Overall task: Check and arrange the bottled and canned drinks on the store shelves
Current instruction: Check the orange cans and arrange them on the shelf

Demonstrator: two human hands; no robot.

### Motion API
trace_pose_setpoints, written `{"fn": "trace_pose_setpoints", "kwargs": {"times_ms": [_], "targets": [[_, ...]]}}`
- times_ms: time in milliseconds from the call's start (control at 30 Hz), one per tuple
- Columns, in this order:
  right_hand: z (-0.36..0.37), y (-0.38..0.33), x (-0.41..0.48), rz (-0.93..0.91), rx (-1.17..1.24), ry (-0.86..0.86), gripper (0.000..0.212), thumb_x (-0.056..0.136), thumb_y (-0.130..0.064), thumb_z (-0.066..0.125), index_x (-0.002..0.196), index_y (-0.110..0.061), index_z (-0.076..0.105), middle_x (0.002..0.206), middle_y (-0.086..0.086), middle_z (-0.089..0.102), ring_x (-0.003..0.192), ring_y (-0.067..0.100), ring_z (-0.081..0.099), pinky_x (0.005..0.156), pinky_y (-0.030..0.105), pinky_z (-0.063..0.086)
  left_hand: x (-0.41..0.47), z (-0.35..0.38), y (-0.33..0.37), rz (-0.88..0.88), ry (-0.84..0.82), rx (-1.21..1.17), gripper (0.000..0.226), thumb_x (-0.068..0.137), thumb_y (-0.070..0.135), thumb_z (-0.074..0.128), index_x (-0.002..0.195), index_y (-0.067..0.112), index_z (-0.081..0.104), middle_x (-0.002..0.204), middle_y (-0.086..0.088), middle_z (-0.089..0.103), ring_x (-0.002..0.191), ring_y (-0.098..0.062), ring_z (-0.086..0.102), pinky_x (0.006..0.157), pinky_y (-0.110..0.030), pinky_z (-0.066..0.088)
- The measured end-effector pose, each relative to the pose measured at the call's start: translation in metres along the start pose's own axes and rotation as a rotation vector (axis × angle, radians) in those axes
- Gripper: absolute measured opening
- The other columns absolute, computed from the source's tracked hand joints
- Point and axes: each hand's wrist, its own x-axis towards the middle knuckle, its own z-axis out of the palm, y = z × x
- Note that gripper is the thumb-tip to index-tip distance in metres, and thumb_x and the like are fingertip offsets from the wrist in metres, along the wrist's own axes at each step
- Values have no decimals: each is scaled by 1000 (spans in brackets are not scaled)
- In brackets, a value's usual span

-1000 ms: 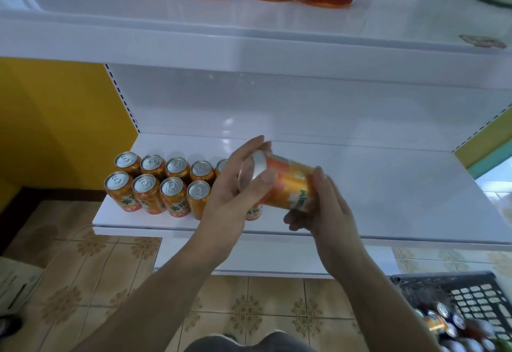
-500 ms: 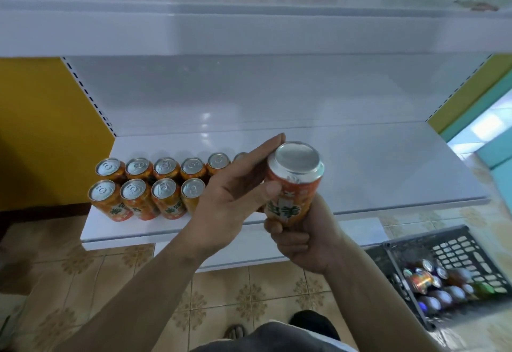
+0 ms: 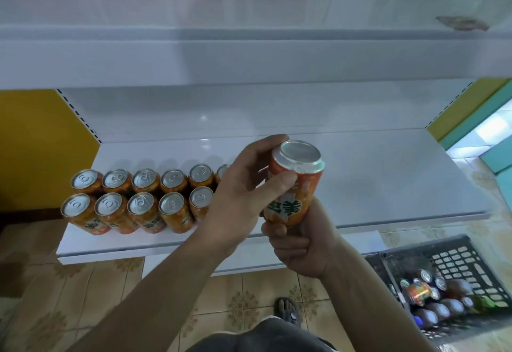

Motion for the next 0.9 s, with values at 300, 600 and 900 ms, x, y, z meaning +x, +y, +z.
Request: {"fn": "trace_pose_setpoints", "kwargs": {"times_ms": [300, 600, 900], "targets": [[0, 3, -2, -10, 25, -15, 61, 101, -54, 29, 74, -10, 62, 51, 2, 46, 26, 5, 29, 27, 14, 21, -1, 4, 4, -66, -24, -130, 48, 81, 13, 66, 128, 20, 59, 120, 5, 70, 113, -10, 65, 85, -26, 56], [-20, 51, -40, -147, 85, 218, 64, 97, -63, 35, 84, -8, 64, 57, 3, 51, 29, 5, 28, 28, 15, 23, -25, 16, -21, -102, -169, -96, 52, 77, 11, 75, 126, 18, 58, 117, 7, 70, 112, -5, 63, 85, -20, 52], [-100, 74, -146, -345, 181, 625, 61, 96, -67, 39, 79, -13, 61, 62, 7, 55, 36, 9, 33, 33, 18, 27, -47, 128, -68, -147, -303, 260, 57, 83, 12, 78, 134, 28, 58, 124, 18, 63, 111, 8, 59, 86, -11, 51]]}}
